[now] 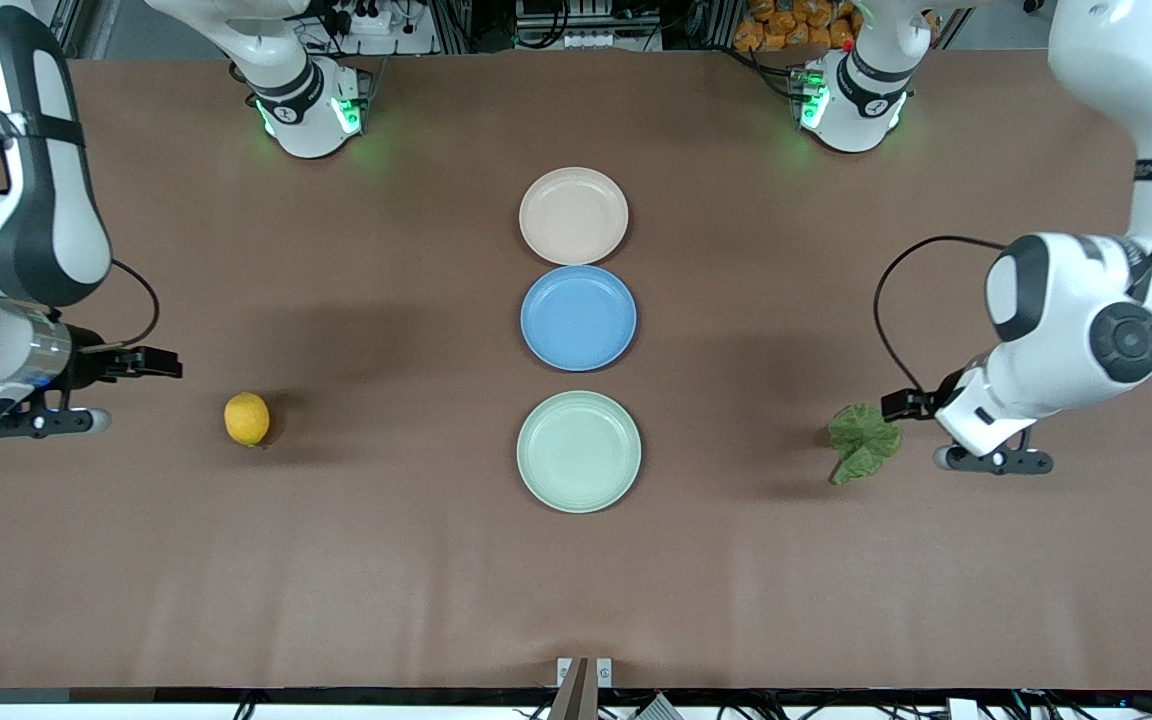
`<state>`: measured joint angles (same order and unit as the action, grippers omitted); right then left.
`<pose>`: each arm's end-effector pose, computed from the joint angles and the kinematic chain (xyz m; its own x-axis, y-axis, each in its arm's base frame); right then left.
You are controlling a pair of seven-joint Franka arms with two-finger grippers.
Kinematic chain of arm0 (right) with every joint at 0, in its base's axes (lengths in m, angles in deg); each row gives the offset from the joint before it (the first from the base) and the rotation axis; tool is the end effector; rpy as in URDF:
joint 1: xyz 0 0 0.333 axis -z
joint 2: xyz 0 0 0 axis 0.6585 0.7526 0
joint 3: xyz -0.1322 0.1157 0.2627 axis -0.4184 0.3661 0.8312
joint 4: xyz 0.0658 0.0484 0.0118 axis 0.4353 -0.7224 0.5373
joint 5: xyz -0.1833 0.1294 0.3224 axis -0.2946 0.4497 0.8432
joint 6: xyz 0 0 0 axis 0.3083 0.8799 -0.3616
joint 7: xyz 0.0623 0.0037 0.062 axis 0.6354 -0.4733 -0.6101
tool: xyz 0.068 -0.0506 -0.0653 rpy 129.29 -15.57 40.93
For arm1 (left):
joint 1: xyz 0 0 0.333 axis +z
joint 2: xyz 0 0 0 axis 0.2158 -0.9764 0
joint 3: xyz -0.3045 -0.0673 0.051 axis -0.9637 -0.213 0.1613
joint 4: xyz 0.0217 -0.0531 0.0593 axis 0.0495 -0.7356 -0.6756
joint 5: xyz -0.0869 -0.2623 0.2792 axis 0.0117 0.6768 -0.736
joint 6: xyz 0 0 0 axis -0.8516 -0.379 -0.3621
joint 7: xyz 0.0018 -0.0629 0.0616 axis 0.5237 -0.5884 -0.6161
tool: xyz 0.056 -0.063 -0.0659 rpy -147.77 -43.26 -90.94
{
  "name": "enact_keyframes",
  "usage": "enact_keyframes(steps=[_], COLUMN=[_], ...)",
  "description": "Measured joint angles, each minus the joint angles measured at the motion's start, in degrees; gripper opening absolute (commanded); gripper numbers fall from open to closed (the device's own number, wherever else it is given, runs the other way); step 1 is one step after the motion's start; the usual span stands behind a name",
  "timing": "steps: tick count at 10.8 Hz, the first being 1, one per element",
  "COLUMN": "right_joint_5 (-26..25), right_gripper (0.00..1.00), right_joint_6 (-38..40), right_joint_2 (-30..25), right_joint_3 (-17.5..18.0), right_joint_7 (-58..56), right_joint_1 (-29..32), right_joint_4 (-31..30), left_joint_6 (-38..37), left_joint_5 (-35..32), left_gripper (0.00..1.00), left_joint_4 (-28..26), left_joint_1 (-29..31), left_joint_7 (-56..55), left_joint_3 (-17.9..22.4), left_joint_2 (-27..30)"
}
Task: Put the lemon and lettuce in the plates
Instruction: 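Reach the right gripper to the lemon while the left gripper reaches the lettuce, then close the right gripper on the lemon while the left gripper grasps the lettuce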
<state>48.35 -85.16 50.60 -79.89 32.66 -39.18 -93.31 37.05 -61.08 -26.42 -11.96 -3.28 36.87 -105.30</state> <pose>0.6120 -0.0663 0.3796 0.9855 0.0501 -0.1623 0.0436 -0.9981 -0.0430 0.6506 -0.0605 0.3249 0.9971 -0.0722 -0.0258 -0.0709 -0.9963 0.0476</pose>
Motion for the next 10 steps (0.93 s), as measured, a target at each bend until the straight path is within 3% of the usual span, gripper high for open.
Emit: enact_keyframes(steps=[3,10], right_joint_5=[2.2,3.6], right_gripper=[1.0,1.0], right_joint_6=[-5.4,-18.0], right_joint_2=[3.0,12.1], right_joint_3=[0.1,0.6], right_joint_7=[0.0,1.1], right_joint_1=[0.0,-1.3], right_joint_4=[-3.6,-3.8], left_joint_6=[6.6,18.7], left_joint_5=[0.0,0.0], left_gripper=[1.0,1.0], left_joint_4=[0.0,-0.1], left_joint_1=[-0.5,-1.2], left_joint_7=[0.0,0.0], left_joint_3=[0.0,-0.1], left_joint_2=[-4.1,-12.4])
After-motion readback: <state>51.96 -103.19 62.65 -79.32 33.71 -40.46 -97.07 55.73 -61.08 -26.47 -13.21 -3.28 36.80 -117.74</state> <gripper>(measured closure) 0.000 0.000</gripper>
